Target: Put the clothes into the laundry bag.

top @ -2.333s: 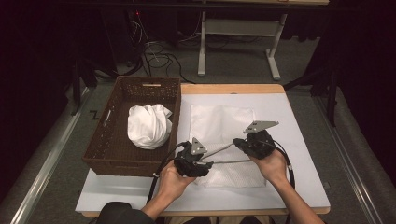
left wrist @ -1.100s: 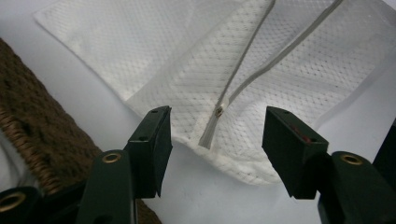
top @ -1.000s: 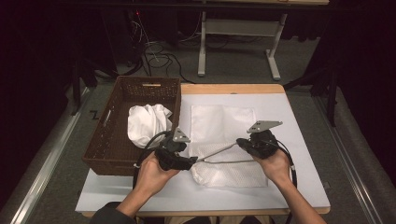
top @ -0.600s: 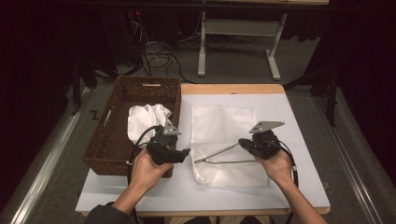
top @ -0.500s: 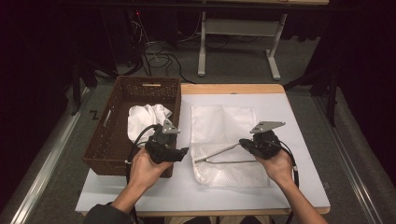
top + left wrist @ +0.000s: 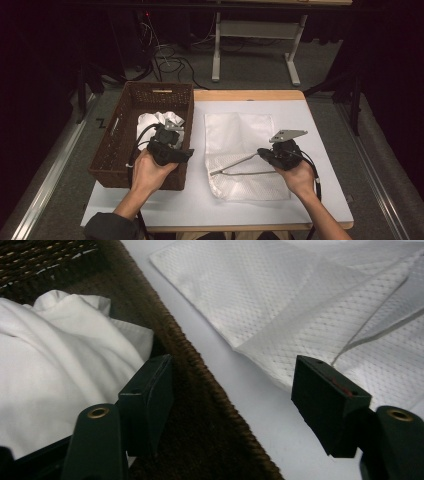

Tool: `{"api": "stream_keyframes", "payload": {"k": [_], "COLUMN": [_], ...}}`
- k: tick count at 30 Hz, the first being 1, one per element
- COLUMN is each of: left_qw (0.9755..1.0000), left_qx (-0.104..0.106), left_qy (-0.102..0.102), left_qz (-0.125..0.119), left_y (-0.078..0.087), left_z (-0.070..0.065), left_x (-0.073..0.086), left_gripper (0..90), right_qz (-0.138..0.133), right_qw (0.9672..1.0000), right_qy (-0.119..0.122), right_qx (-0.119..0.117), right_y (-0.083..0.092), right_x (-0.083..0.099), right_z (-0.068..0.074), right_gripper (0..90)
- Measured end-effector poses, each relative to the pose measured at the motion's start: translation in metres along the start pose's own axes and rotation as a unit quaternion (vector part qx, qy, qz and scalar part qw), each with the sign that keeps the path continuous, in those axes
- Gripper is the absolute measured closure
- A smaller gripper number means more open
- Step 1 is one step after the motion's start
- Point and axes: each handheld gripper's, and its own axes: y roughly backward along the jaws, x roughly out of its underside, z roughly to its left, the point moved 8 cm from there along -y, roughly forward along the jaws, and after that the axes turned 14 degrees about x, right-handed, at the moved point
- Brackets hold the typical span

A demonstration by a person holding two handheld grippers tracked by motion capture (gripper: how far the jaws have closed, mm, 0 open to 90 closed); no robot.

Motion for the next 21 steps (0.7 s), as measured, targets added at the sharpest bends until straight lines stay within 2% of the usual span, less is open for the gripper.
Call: {"api": "stream_keyframes", "payload": {"k": [5,11,21], "left_qw": [0.9998,0.9985,0.9935], "left_qx": [-0.015,-0.041,-0.076], "left_qy": [0.014,0.036,0.083], "left_qz": [0.000,0.004,0.014], "left_y": [0.003,0.007,0.006], "left_z": [0.014,0.037,0.073], "left_x": [-0.002,0.002,0.009], "left_gripper": [29.0,25.6,16.9], "right_qz": [0.001,0.003,0.007], "right_qw": [1.0000,1.0000,0.9999], "right_qy": [0.001,0.001,0.004], "right_qx": [-0.002,-0.003,-0.009], "right_y": [0.000,-0.001,-0.002], "right_x": [0.000,0.001,0.003], "right_z": [0.000,0.003,0.002], "right_gripper": [90.0,90.0,90.0]}}
